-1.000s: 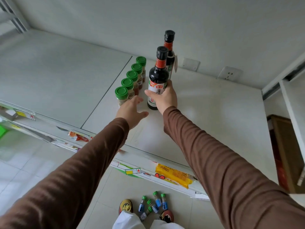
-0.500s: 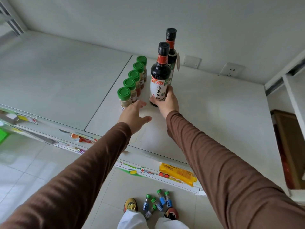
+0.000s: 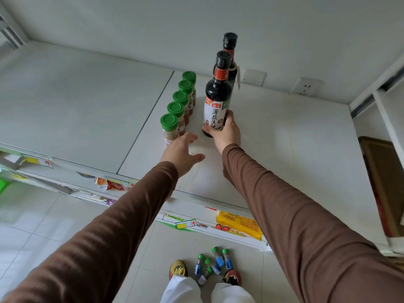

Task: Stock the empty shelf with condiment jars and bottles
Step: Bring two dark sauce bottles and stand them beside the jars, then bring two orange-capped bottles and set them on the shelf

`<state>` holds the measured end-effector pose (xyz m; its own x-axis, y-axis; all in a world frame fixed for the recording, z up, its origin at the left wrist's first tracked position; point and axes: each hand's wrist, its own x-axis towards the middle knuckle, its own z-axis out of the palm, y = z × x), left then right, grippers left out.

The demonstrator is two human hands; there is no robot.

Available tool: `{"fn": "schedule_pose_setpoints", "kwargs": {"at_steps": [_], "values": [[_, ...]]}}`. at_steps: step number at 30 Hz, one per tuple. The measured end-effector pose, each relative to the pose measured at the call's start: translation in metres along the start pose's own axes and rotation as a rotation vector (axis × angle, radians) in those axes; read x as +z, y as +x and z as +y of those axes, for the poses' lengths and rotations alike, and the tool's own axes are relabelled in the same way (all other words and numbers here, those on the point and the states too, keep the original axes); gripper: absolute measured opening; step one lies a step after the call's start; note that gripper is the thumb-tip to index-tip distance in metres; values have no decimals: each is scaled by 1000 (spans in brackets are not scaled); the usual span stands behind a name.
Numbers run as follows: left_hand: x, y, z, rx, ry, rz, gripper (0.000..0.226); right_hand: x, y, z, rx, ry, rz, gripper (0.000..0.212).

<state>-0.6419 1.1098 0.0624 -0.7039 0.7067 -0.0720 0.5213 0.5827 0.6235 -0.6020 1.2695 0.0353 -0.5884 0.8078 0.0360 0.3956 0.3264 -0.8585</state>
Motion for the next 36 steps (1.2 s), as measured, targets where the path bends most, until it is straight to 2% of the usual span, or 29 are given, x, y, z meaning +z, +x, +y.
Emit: {"fn": "schedule_pose_setpoints", "kwargs": {"at_steps": [3, 6, 10, 15, 20, 27, 36], "values": [[-1, -2, -4, 11, -3, -17, 55, -2, -4, -1, 44, 0, -30, 70], [-3, -4, -7, 20, 3, -36, 56, -11, -19, -1, 88, 4, -87, 84], [-1, -19, -9, 29, 57, -45, 58, -32, -60, 3, 52, -193, -230, 89], [8, -63, -7, -23, 206, -36, 62, -65, -118, 4, -120, -485, -445, 73], [13, -142, 0, -151, 332, 47, 64, -96, -166, 9, -394, -700, -571, 71], [26, -281, 16, -339, 422, 71, 73, -114, -251, 7, -612, -753, -741, 75], [5, -461, -1, -608, 410, 215, 74, -80, -406, -32, -895, -688, -923, 76]]}}
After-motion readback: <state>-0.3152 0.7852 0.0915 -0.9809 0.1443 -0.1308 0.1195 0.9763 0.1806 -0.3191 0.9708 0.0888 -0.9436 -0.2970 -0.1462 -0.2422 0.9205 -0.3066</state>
